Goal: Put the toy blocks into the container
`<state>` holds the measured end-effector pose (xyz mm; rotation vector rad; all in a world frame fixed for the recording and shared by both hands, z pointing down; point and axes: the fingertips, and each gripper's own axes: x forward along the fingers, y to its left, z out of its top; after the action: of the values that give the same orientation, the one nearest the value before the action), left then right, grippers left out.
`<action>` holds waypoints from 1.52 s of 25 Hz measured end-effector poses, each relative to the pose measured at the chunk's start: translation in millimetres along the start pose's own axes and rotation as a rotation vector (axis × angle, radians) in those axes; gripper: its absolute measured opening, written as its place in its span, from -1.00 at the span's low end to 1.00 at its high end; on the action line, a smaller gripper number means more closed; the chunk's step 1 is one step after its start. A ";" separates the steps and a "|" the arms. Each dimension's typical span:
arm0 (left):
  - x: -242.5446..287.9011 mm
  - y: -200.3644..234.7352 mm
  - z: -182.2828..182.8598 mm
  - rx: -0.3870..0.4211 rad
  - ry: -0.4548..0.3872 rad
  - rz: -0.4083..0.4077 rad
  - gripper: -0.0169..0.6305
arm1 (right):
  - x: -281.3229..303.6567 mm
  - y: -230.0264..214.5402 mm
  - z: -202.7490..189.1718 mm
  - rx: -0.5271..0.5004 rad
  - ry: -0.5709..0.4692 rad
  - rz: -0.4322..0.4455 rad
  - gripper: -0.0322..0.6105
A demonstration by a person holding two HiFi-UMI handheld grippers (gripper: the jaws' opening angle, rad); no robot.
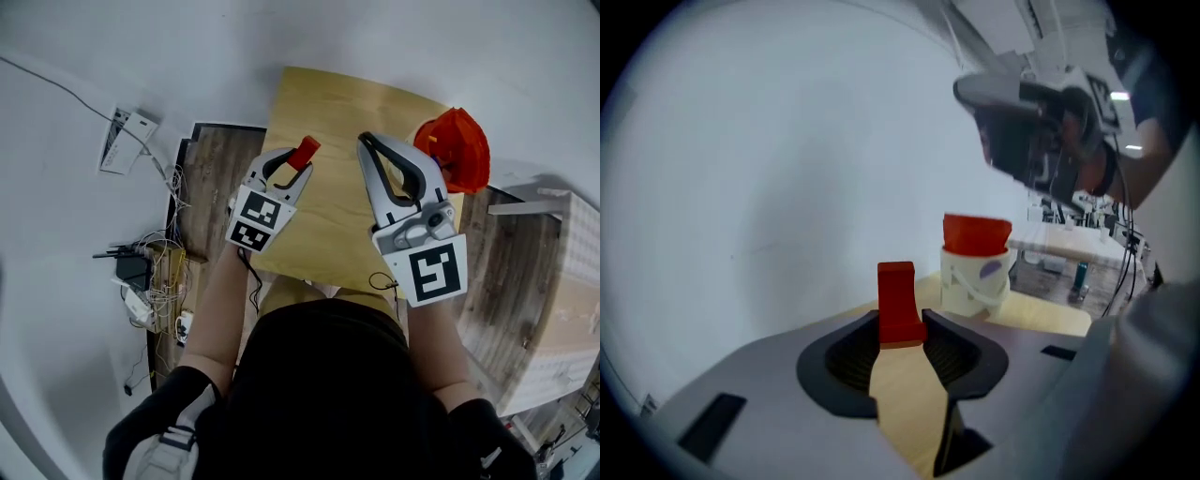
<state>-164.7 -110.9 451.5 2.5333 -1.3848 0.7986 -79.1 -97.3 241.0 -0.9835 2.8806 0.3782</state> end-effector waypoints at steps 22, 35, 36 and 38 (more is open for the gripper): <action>-54.2 -35.8 162.1 0.159 -0.430 -0.004 -0.48 | -19.3 -21.6 26.1 -0.046 -0.050 -0.060 -0.81; 38.6 -133.6 224.7 0.238 -0.456 -0.246 -0.48 | -110.5 -123.0 12.4 -0.071 0.004 -0.296 -0.81; 45.2 -139.0 226.3 0.244 -0.450 -0.248 -0.48 | -116.1 -130.0 9.3 -0.070 0.008 -0.303 -0.81; 56.0 -148.2 228.8 0.270 -0.438 -0.249 -0.48 | -124.3 -141.4 3.2 -0.061 0.011 -0.314 -0.81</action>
<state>67.8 -152.9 304.5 3.1546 -1.0790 0.4235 105.6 -130.9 227.1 -1.4236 2.6723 0.4363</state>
